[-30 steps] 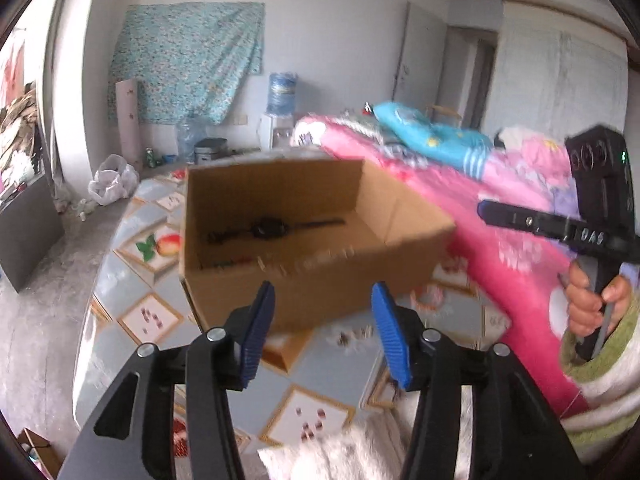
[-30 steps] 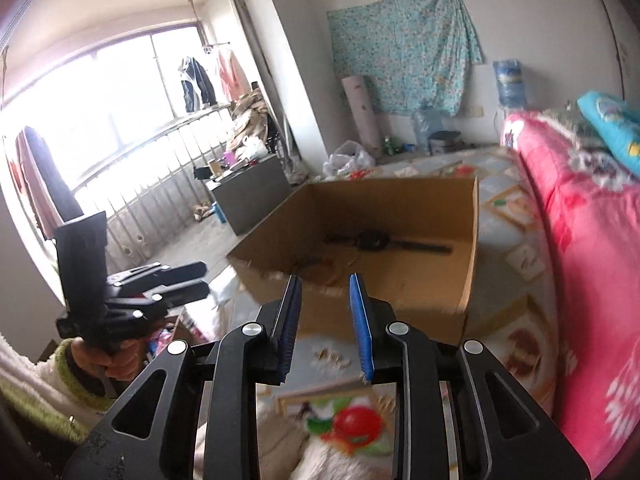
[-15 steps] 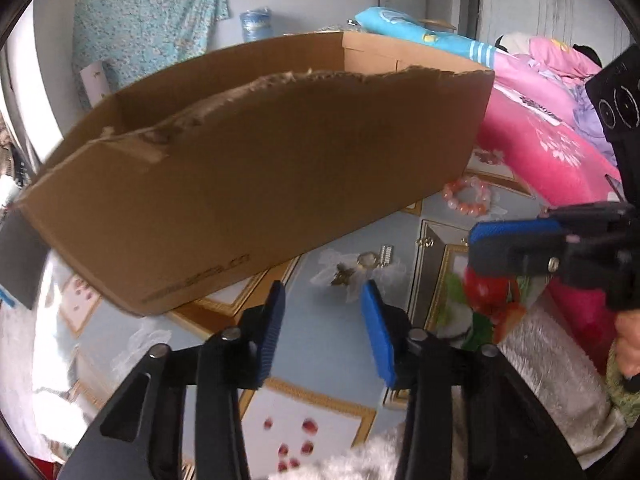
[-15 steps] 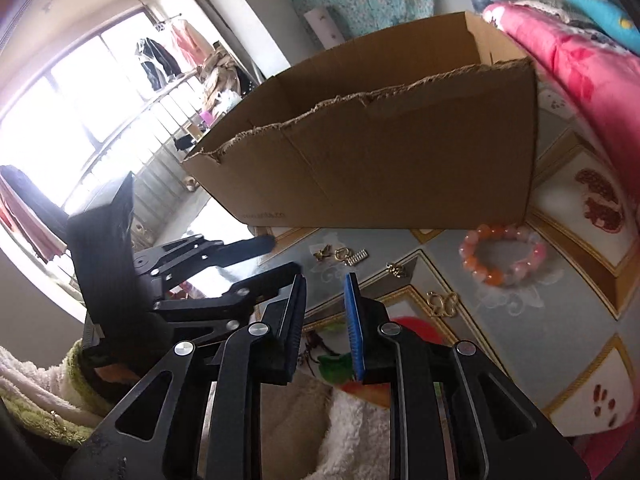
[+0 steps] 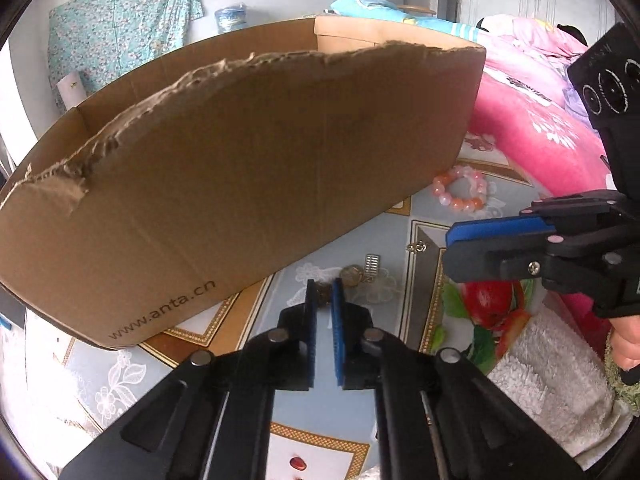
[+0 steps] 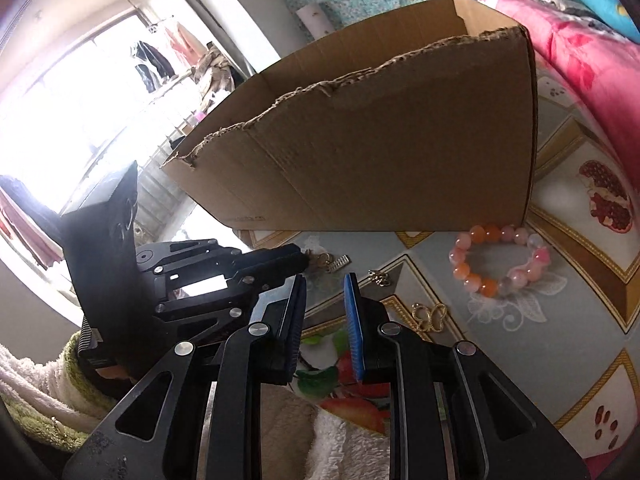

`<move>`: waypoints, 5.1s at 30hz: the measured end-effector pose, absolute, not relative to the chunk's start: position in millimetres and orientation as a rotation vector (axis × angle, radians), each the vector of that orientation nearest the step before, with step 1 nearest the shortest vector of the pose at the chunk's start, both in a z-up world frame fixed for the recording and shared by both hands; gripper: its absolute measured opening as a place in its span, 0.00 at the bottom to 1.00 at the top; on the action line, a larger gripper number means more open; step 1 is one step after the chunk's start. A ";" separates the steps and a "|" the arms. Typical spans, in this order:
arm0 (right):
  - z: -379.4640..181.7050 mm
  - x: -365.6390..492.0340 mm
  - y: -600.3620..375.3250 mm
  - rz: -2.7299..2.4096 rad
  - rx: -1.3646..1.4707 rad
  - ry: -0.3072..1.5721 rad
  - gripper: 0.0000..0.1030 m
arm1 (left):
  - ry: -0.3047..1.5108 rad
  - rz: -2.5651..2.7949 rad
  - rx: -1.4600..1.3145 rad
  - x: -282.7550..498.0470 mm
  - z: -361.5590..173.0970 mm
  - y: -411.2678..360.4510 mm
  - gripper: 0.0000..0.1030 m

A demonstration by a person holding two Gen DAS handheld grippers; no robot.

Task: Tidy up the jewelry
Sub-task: 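Withdraw both grippers from the box back toward the table, then grasp a second small gold ring with the right gripper, then carry the gold ring into the box and open the right gripper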

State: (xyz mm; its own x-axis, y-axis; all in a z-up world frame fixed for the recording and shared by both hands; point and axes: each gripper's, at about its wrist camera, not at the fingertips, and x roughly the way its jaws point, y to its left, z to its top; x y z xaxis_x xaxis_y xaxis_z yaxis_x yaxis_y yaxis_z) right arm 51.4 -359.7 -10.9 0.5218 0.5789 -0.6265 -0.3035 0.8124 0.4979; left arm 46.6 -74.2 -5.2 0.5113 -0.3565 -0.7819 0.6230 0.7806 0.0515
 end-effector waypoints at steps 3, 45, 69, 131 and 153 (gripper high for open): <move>-8.4 47.6 -361.3 0.534 0.333 0.867 0.19 | 0.853 -0.603 0.323 46.9 -5.6 -72.3 0.06; -22.5 73.7 -245.8 0.408 -0.187 0.826 0.09 | 0.856 -0.556 0.143 36.5 -5.4 -19.5 0.06; 3.3 63.2 -279.7 0.411 -0.118 0.801 0.09 | 0.875 -0.517 0.134 37.6 2.9 -14.5 0.06; 88.6 -18.0 -344.3 0.429 0.038 0.514 0.09 | 0.622 -0.387 0.370 -36.4 101.2 -61.5 0.06; 136.8 71.9 -386.6 0.472 0.068 0.573 0.09 | 0.597 -0.465 0.308 40.5 142.9 -66.1 0.06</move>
